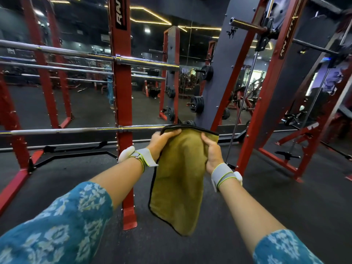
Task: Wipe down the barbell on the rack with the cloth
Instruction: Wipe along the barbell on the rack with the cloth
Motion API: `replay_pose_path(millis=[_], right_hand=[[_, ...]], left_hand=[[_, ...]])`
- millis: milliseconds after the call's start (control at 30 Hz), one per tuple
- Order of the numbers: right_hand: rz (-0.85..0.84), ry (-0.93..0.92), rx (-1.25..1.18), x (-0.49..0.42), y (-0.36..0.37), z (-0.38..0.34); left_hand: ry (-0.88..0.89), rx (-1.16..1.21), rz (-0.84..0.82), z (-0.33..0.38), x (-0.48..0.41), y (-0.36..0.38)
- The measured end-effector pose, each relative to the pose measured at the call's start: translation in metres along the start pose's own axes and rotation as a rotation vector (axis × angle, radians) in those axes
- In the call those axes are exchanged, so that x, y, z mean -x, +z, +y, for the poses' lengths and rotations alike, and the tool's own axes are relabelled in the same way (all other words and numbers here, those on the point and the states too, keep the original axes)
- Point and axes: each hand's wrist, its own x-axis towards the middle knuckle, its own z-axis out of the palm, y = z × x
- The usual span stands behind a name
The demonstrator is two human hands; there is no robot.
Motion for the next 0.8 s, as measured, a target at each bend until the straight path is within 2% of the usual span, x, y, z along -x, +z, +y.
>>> replay_pose_path(millis=[67,133,233,300,367,467,533,600,667,733,800], right_hand=[[0.002,0.030,-0.024,-0.011,-0.004,-0.006],[-0.034,0.058,-0.004,-0.012,-0.008,-0.016],[0.012,0.000,-0.004,-0.006,-0.016,-0.024],[0.025,0.000,-0.139,-0.008,-0.025,-0.017],[0.054,0.108,-0.145,-0.008,-0.033,-0.002],[-0.102,0.272,-0.060,-0.003,-0.035,0.011],[-0.155,0.242,0.017,-0.002,-0.035,0.009],[-0.112,0.155,0.018,-0.005,-0.030,0.004],[-0.039,0.093,-0.084,-0.014,-0.029,0.002],[-0.005,0.075,-0.130,-0.017,-0.033,0.002],[-0.038,0.153,-0.083,-0.017,-0.039,0.007]], left_hand=[[-0.157,-0.051,-0.317,-0.001,0.010,-0.006],[-0.183,-0.137,-0.467,-0.008,0.010,-0.010],[-0.152,-0.054,-0.419,-0.011,0.006,-0.008],[-0.139,0.001,-0.374,-0.006,0.009,-0.003],[-0.150,0.017,-0.267,-0.001,0.004,0.002],[-0.158,0.040,-0.113,0.009,0.000,0.004],[-0.134,0.104,-0.075,0.013,0.002,0.005],[-0.138,0.201,-0.047,0.009,0.000,-0.003],[-0.239,0.217,-0.173,0.001,0.002,-0.010],[-0.347,0.135,-0.303,-0.010,0.006,-0.015],[-0.354,-0.013,-0.388,-0.020,0.002,-0.019]])
